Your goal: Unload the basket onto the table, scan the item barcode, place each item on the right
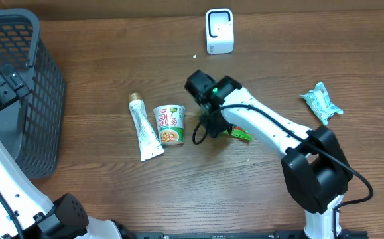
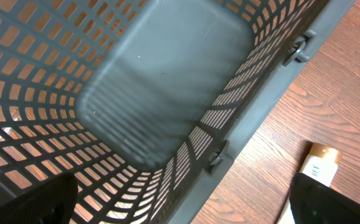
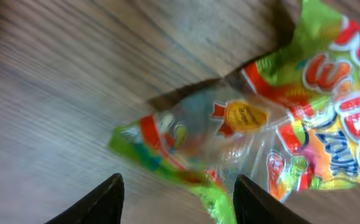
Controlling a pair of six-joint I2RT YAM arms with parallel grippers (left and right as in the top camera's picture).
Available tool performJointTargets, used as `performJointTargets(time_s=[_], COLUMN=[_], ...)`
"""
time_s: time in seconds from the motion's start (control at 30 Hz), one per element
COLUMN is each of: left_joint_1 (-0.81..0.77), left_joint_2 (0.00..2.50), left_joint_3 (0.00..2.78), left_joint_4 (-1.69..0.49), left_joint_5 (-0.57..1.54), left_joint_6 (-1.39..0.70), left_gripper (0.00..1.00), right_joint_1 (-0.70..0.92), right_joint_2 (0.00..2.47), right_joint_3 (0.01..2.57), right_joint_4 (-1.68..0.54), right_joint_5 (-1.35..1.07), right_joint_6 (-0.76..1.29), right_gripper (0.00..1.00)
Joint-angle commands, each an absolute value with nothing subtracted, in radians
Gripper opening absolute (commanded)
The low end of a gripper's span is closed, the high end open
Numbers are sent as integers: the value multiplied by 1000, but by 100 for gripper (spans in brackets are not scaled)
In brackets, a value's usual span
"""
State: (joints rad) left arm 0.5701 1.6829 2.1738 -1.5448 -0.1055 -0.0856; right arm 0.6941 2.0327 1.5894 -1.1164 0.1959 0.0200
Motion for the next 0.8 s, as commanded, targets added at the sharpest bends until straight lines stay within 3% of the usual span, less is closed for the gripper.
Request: performJointTargets(time_s=[0.0, 0.13, 0.2, 0.37, 0.4, 0.43, 0.47, 0.5, 0.53, 0.57, 0.7, 0.77], left_joint_1=[569, 569, 569, 567, 567, 567, 567, 567, 567, 567, 567, 567], left_joint_2=[1674, 1673, 1673, 1673, 1673, 1674, 1673, 1673, 1674, 1674, 1674, 1674], left_joint_3=[2189, 2189, 2189, 2189, 2189, 2189, 2189, 2189, 2189, 2189, 2189, 2189], left_joint_4=[-1543, -1544, -1544, -1544, -1543, -1544, -1543, -1544, -1544, -1543, -1544, -1544], left_joint_5=[-104, -104, -104, -104, -104, -104, -104, -104, -104, -104, -104, -104], left_joint_6=[-86, -86, -86, -86, -86, -86, -86, -86, -86, -86, -86, -86], left_gripper=[100, 100, 100, 100, 100, 100, 100, 100, 100, 100, 100, 100], right_joint_1=[698, 697, 697, 689, 687, 685, 685, 685, 685, 685, 683, 683], right_joint_2=[2039, 2039, 2045, 2089, 2091, 2091, 2091, 2091, 2091, 2087, 2036, 1965], right_joint_3=[1505, 1425, 1370, 1339, 1338, 1337, 1337, 1337, 1337, 1343, 1427, 1524], right_joint_4=[-1027, -898, -828, -801, -801, -801, -800, -800, -801, -809, -882, -965], right_joint_5=[271, 268, 269, 273, 273, 273, 273, 273, 273, 273, 267, 152], right_joint_6=[-85, -140, -147, -189, -188, -188, -188, -188, -186, -158, 27, 102], right_gripper=[58, 63, 71, 70, 67, 58, 38, 28, 9, 4, 4, 4])
